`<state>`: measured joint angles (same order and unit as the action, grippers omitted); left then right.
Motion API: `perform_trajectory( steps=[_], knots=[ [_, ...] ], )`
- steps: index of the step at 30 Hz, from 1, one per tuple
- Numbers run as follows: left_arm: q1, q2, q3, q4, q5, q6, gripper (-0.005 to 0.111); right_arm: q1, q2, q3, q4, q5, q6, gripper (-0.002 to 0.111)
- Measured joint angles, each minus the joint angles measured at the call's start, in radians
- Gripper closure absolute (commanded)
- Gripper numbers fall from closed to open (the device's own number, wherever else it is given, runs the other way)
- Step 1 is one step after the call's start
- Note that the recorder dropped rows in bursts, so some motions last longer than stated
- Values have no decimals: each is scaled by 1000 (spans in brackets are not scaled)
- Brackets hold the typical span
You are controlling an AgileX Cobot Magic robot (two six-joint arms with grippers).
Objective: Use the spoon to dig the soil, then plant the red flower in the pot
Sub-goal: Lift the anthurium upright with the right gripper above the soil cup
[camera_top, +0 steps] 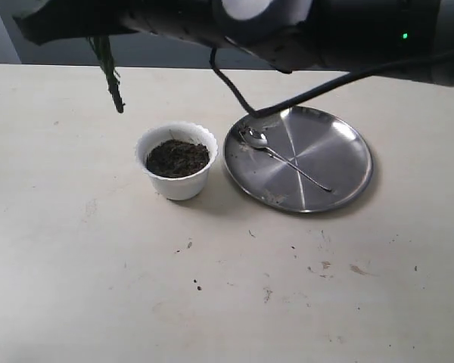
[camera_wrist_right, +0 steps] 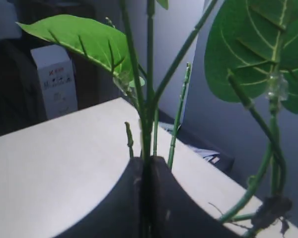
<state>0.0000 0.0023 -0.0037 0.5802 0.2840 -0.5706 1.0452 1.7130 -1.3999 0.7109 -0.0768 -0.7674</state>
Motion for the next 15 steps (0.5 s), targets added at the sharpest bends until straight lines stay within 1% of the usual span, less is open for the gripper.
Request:
perform_trajectory(
  steps=[4,9,12,15],
  knots=[
    [0,0,0,0,0,0,106,0,-26,14,-20,-87,0,109],
    [0,0,0,0,0,0,106,-9,-74,129,-49,-341,24,109],
    [0,0,0,0,0,0,106,-51,-105,217,-131,-391,109,109],
    [0,0,0,0,0,0,106,-108,-123,285,-277,-405,284,109]
  ],
)
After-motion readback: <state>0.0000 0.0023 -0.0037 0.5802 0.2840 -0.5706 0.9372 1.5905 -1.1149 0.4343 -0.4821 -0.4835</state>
